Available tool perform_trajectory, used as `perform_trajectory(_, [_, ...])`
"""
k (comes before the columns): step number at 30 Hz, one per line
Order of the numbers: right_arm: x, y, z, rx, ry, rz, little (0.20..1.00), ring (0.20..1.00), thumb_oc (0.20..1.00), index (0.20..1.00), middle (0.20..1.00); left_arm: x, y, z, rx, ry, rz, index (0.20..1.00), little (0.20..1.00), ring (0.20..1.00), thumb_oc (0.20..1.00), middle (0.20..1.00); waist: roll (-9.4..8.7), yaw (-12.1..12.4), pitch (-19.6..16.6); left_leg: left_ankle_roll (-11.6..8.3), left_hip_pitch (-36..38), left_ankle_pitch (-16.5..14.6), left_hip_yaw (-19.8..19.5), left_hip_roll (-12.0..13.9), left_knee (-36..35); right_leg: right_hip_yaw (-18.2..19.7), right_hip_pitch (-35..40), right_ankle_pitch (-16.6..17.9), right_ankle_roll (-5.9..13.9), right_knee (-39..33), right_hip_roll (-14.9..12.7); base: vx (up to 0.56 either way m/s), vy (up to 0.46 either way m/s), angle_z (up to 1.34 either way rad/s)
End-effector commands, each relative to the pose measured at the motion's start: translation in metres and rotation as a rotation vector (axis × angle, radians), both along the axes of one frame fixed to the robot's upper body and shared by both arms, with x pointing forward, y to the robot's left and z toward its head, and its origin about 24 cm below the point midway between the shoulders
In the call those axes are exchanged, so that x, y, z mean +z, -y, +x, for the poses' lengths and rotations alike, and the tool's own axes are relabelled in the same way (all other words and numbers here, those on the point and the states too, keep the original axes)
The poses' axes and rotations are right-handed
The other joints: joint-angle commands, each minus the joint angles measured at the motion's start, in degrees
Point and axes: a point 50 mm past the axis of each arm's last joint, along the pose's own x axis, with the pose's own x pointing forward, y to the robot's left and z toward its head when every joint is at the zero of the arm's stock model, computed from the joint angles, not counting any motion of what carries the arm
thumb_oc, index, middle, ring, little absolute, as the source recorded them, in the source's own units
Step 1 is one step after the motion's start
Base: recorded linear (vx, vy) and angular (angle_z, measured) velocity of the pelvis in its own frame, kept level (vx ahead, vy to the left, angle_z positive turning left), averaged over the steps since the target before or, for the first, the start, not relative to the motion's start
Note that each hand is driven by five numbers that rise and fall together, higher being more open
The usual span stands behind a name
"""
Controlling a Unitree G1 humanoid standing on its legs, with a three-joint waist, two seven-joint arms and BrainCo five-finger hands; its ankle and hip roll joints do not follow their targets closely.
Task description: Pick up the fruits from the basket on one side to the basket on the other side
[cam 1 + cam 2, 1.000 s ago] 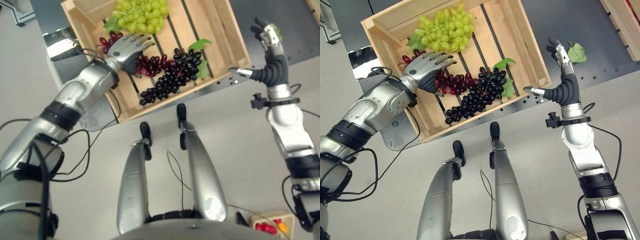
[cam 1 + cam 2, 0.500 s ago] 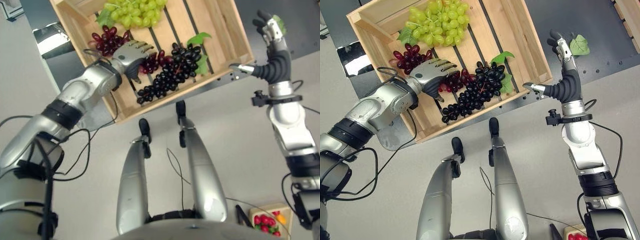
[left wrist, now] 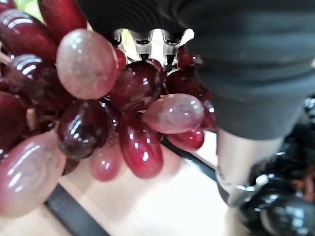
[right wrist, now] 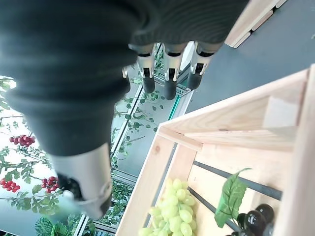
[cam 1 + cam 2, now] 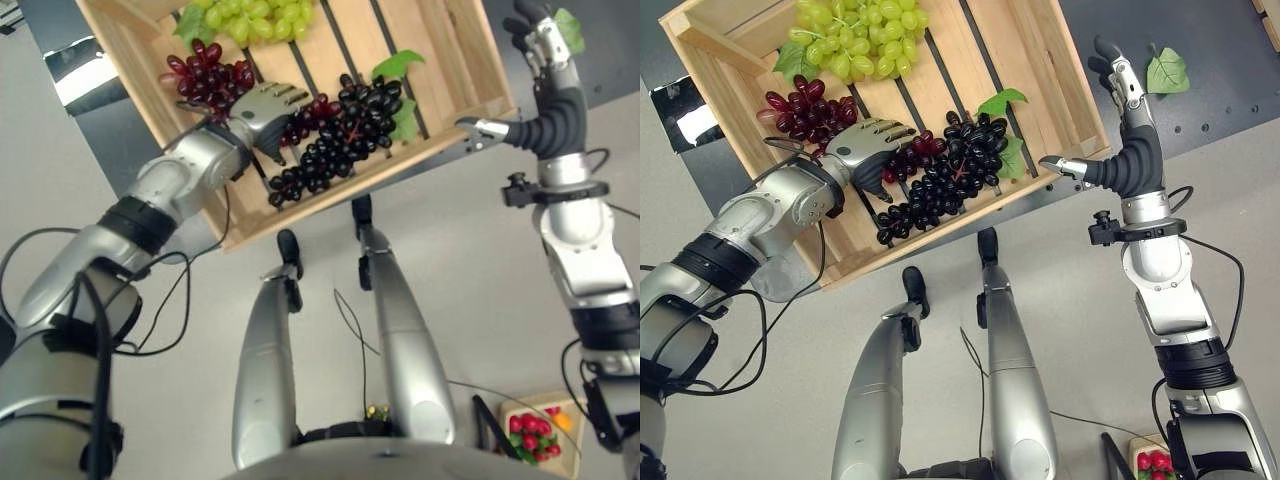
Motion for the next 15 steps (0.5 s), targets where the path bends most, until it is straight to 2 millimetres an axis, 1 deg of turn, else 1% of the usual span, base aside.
perform_trajectory(1, [0.0331, -0.004, -0.028, 0.086, 0.215, 0.055, 1.0, 1.0, 1.0, 1.0, 1.0, -0.0246, -0.0397, 0.0067, 0.189, -0.071, 0.046, 0.925, 0.925, 0.925, 0.925, 0.925, -0.47, -1.56, -0.42, 4.76, -0.84, 2.13, 1.59, -1.53, -2.5, -2.34, 1.31, -4.75, 2.32, 4.03, 2.3, 0.0, -0.01, -0.06])
perform_trajectory(2, [0.0331, -0.0039, -0.0281, 0.085, 0.216, 0.055, 1.0, 1.0, 1.0, 1.0, 1.0, -0.0246, -0.0396, 0.0069, 0.189, -0.071, 0.046, 0.925, 0.925, 0.925, 0.925, 0.925, -0.48, -1.55, -0.42, 4.76, -0.87, 2.12, 1.6, -1.53, -2.47, -2.33, 1.27, -4.77, 2.32, 4.07, 2.29, 0.0, -0.026, -0.05])
perform_trajectory(3, [0.0333, -0.0043, -0.0297, 0.091, 0.222, 0.061, 1.0, 1.0, 1.0, 1.0, 1.0, -0.0257, -0.0399, 0.0075, 0.193, -0.075, 0.048, 0.799, 0.799, 0.799, 0.799, 0.799, -0.57, -1.56, -0.42, 4.76, -1.0, 2.05, 1.46, -1.57, -2.48, -2.38, 1.19, -4.86, 2.3, 4.12, 2.32, 0.0, 0.0, 0.0])
perform_trajectory(4, [0.0332, -0.0042, -0.0298, 0.09, 0.222, 0.061, 1.0, 1.0, 1.0, 1.0, 1.0, -0.0257, -0.0398, 0.0075, 0.193, -0.075, 0.048, 0.796, 0.796, 0.796, 0.796, 0.796, -0.57, -1.55, -0.42, 4.76, -1.02, 2.04, 1.44, -1.57, -2.46, -2.39, 1.18, -4.87, 2.3, 4.14, 2.32, -0.01, -0.034, 0.0])
perform_trajectory(5, [0.0324, -0.0041, -0.0305, 0.1, 0.22, 0.071, 1.0, 1.0, 1.0, 1.0, 1.0, -0.0277, -0.0417, 0.0085, 0.207, -0.083, 0.053, 0.498, 0.498, 0.498, 0.498, 0.498, -0.66, -1.65, -0.42, 4.71, -1.38, 2.02, 1.26, -1.53, -2.31, -2.57, 0.98, -4.93, 2.22, 4.16, 2.29, 0.0, 0.0, 0.0])
perform_trajectory(6, [0.0318, -0.0044, -0.0305, 0.102, 0.218, 0.073, 1.0, 1.0, 1.0, 1.0, 1.0, -0.028, -0.0421, 0.0085, 0.208, -0.084, 0.055, 0.432, 0.432, 0.432, 0.432, 0.432, -0.65, -1.61, -0.42, 4.68, -1.5, 2.06, 1.19, -1.51, -2.3, -2.62, 0.88, -4.97, 2.22, 4.22, 2.27, 0.0, 0.0, 0.0])
perform_trajectory(7, [0.0313, -0.0046, -0.031, 0.104, 0.218, 0.073, 1.0, 1.0, 1.0, 1.0, 1.0, -0.0276, -0.0426, 0.0085, 0.211, -0.083, 0.059, 0.385, 0.385, 0.385, 0.385, 0.385, -0.64, -1.61, -0.42, 4.67, -1.74, 2.07, 1.21, -1.49, -2.26, -2.75, 0.67, -4.97, 2.21, 4.38, 2.28, 0.0, 0.0, 0.0])
perform_trajectory(9, [0.0307, -0.0047, -0.0315, 0.107, 0.218, 0.077, 1.0, 1.0, 1.0, 1.0, 1.0, -0.0272, -0.0431, 0.0088, 0.214, -0.081, 0.054, 0.253, 0.253, 0.253, 0.253, 0.253, -0.71, -1.65, -0.42, 4.59, -2.02, 2.11, 1.17, -1.46, -2.25, -2.82, 0.45, -4.94, 2.2, 4.33, 2.22, 0.0, 0.0, 0.0])
perform_trajectory(10, [0.0307, -0.0045, -0.0317, 0.107, 0.219, 0.08, 1.0, 1.0, 1.0, 1.0, 1.0, -0.0276, -0.044, 0.0091, 0.217, -0.082, 0.054, 0.203, 0.203, 0.203, 0.203, 0.203, -0.72, -1.68, -0.42, 4.57, -2.25, 2.14, 1.1, -1.46, -2.21, -2.9, 0.29, -4.89, 2.19, 4.36, 2.22, 0.0, 0.0, 0.0])
perform_trajectory(15, [0.0311, -0.004, -0.0326, 0.111, 0.226, 0.098, 1.0, 1.0, 1.0, 1.0, 1.0, -0.0286, -0.0466, 0.0088, 0.228, -0.085, 0.052, 0.2, 0.2, 0.2, 0.2, 0.2, -0.81, -1.67, -0.42, 4.47, -2.83, 2.07, 1.04, -1.46, -1.83, -3.05, -0.18, -4.97, 2.12, 4.53, 2.3, 0.0, 0.0, 0.0])
